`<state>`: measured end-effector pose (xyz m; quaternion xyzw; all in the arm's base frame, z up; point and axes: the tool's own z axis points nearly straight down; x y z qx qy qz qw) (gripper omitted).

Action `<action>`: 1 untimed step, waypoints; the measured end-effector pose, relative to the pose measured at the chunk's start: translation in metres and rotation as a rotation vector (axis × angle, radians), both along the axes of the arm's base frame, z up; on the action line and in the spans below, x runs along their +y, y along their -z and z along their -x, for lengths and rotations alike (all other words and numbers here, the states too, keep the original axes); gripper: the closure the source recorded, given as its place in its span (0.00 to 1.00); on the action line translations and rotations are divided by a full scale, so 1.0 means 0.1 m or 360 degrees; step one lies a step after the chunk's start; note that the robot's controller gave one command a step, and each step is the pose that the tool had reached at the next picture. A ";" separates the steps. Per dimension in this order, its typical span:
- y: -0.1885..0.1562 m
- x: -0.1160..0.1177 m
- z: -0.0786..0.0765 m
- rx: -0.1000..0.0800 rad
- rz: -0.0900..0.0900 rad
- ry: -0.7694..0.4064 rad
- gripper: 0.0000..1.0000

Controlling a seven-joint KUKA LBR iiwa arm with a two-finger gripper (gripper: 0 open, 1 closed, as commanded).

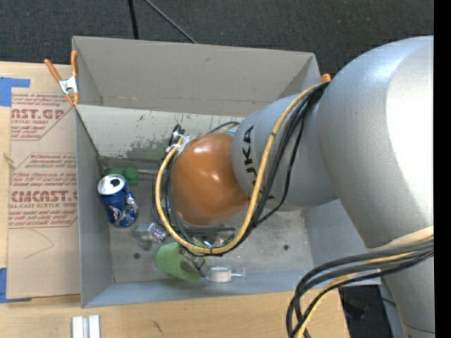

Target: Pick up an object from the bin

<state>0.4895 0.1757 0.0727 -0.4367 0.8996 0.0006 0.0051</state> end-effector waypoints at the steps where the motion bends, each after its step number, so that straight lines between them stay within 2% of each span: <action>1: 0.02 0.00 0.02 0.0010 0.0002 0.0003 1.00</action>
Offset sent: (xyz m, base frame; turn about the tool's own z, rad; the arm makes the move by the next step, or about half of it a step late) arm 0.0000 0.0000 0.0000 0.0000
